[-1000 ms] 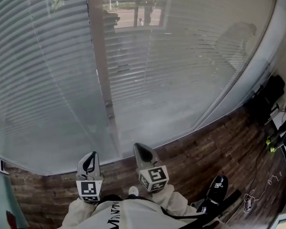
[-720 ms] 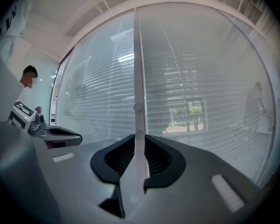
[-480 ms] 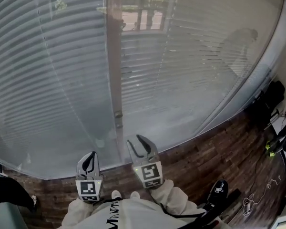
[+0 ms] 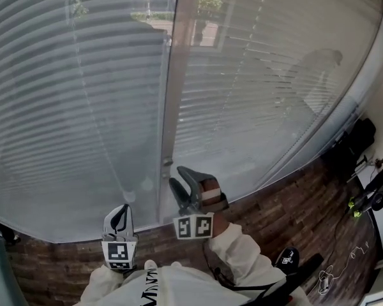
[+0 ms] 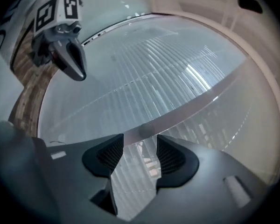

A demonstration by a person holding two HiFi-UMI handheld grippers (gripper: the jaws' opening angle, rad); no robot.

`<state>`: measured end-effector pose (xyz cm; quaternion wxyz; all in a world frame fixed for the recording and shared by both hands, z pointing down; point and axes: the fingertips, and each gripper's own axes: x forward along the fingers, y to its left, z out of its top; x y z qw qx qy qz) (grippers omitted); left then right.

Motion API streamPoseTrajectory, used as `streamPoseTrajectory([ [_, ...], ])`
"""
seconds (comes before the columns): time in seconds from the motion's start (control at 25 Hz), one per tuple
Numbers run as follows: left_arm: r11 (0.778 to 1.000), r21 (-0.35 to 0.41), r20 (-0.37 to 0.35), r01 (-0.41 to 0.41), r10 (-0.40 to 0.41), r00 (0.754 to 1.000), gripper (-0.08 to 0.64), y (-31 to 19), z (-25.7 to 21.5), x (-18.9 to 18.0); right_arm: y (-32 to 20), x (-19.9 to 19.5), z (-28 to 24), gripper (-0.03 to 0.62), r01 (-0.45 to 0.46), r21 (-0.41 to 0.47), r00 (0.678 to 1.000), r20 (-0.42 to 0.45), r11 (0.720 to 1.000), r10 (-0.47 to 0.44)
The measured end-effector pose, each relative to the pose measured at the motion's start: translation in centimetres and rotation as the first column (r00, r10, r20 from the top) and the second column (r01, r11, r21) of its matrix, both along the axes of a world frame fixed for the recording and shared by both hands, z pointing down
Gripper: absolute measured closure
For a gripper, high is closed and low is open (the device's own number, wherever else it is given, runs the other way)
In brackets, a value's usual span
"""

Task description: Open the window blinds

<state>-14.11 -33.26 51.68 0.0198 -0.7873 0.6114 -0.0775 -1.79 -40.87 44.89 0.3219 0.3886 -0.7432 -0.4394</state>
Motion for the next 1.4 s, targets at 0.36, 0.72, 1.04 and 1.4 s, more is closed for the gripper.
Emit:
streamPoseTrajectory([
  [0.36,1.000,0.022,-0.017,0.003,-0.003,1.000,0.560,-1.1,-0.3,-0.5,-1.7,-1.4,-0.5,0.382,0.031,0.163,0.965,-0.264,0.986,0.013],
  [0.72,1.000,0.025,-0.027,0.012,-0.012,1.000,0.560,-1.6,-0.1,-0.6,-2.2,-2.3,-0.9,0.462,0.032,0.214,0.961,-0.276,0.976,0.029],
  [1.04,1.000,0.022,-0.024,0.015,-0.014,1.000,0.560,-1.9,-0.4,-0.5,-2.6,-2.1,-2.6,0.466,-0.074,-0.148,0.934,0.337,0.986,0.121],
  [1.4,1.000,0.009,-0.024,0.026,-0.026,0.999,0.560,-2.0,0.4,-0.8,-4.1,0.2,-2.3,0.465,0.432,-0.544,0.106,0.823,0.719,0.559],
])
